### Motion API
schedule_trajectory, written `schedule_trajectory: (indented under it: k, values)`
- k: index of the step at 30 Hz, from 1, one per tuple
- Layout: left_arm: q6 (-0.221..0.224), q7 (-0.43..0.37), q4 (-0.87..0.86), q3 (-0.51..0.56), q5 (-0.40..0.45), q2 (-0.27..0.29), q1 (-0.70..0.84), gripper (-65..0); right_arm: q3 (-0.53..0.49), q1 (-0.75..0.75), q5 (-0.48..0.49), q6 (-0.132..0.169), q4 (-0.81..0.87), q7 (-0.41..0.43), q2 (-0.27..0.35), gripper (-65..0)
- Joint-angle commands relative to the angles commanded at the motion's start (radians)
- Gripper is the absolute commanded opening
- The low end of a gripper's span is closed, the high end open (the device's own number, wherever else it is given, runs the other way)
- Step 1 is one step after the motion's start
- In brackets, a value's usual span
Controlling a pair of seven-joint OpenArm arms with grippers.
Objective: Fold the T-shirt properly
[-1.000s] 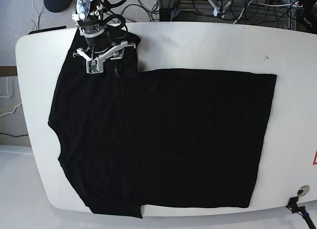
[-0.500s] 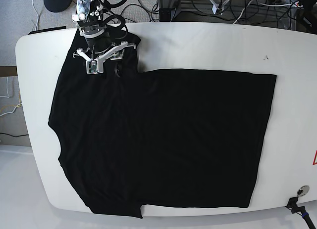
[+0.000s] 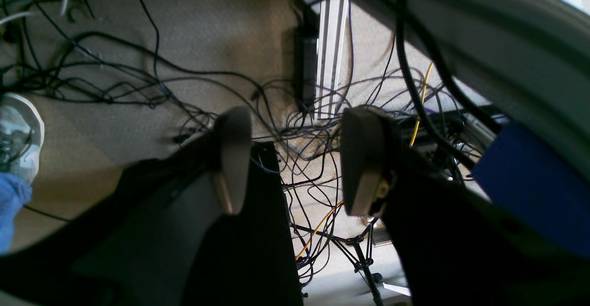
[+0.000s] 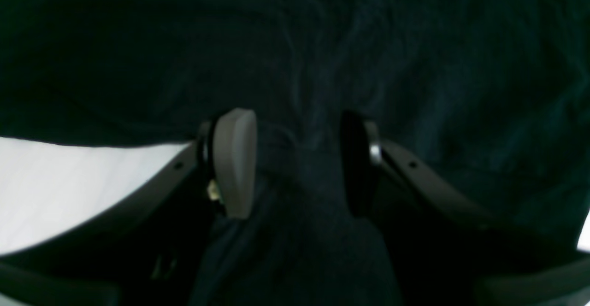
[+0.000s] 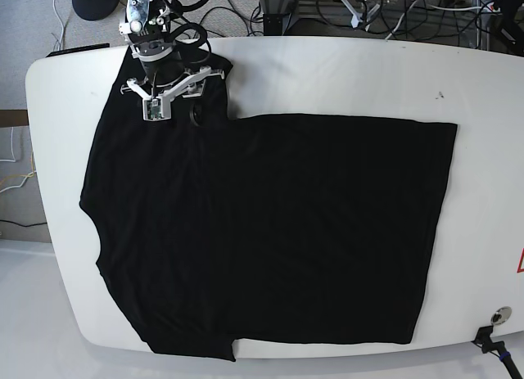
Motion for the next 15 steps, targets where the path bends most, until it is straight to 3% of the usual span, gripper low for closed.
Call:
schedule_trajectory:
  k: [15]
  values:
    - [0.000, 0.000, 0.000, 0.000, 0.000, 0.000, 0.000, -35.8, 0.006, 0.003, 0.000, 0.000, 0.003, 0.003, 0.005, -36.2]
